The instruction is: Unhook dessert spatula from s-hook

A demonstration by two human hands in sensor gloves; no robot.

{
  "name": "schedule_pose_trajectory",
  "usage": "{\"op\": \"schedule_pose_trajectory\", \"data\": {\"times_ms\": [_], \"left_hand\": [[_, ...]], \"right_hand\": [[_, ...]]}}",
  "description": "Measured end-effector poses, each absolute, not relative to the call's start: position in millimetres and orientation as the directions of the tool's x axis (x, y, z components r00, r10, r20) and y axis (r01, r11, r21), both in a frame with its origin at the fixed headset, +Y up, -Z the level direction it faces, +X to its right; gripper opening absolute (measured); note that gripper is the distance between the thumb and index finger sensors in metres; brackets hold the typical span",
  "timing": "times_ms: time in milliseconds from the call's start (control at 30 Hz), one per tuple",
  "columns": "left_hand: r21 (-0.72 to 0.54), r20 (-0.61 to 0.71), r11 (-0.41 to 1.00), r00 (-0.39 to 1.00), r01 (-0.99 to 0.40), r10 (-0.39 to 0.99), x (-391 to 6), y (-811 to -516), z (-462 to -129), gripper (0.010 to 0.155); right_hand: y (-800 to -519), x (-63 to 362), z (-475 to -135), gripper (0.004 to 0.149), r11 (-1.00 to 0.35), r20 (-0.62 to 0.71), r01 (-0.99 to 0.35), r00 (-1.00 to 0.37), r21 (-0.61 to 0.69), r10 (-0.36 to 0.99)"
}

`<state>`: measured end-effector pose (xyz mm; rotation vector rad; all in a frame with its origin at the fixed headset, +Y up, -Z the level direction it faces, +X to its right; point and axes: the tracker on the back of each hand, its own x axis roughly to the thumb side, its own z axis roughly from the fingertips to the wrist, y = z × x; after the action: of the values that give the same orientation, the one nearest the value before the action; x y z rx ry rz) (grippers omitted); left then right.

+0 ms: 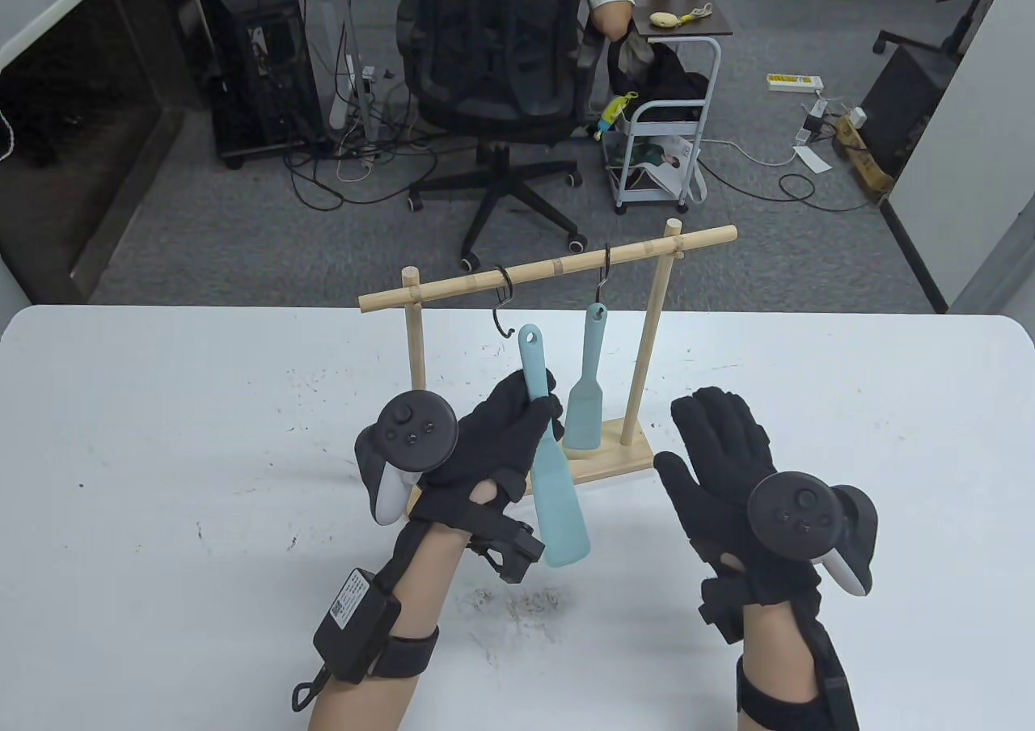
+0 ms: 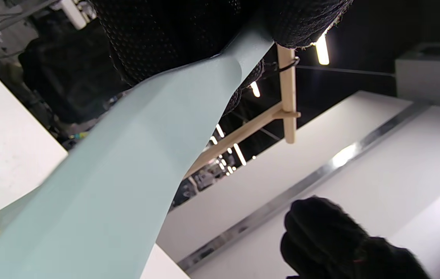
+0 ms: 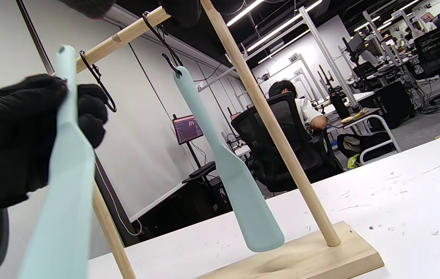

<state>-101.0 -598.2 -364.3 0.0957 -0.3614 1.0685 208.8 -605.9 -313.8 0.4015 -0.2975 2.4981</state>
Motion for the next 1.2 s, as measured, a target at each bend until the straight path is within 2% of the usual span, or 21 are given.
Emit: {"op": "schedule_pose_trajectory", "data": {"times_ms": [167,367,533,733,967,1200], "left_hand": [[-0.055,0.386,0.551,0.491,-0.833,0.781,-123.6,-581.1,-344.1,0.058],[0.026,0.318,0.588,0.565,-0.808,0.762,-176.8,-584.0,-329.7,0.058],[0.079,0.2,0.611,0.613,-0.788,0.765,-224.1,-606.2,-321.8,0.058],[0.079,-0.001,0.667,0.669,-0.741,0.743,-269.0,-647.5,-327.6,0.058],[-0.001,-0.181,0.732,0.72,-0.681,0.67,-287.4,-695.4,-348.3,0.059],[-0.056,-0.295,0.817,0.791,-0.575,0.536,-288.5,-725.6,-370.3,0.061]], "right_hand": [[-605.6,211.0,-313.8,0.071,-0.799,0.341,-0.588,-0.781,-0.122,0.523],[-604.7,213.8,-313.2,0.071,-0.794,0.34,-0.595,-0.778,-0.124,0.529],[-605.0,213.0,-313.8,0.071,-0.794,0.347,-0.596,-0.775,-0.118,0.529],[-605.0,212.9,-314.0,0.071,-0.793,0.35,-0.599,-0.771,-0.113,0.532],[-605.2,213.7,-314.1,0.071,-0.79,0.35,-0.602,-0.768,-0.112,0.536],[-605.0,214.5,-314.2,0.071,-0.789,0.345,-0.605,-0.767,-0.109,0.541]]}}
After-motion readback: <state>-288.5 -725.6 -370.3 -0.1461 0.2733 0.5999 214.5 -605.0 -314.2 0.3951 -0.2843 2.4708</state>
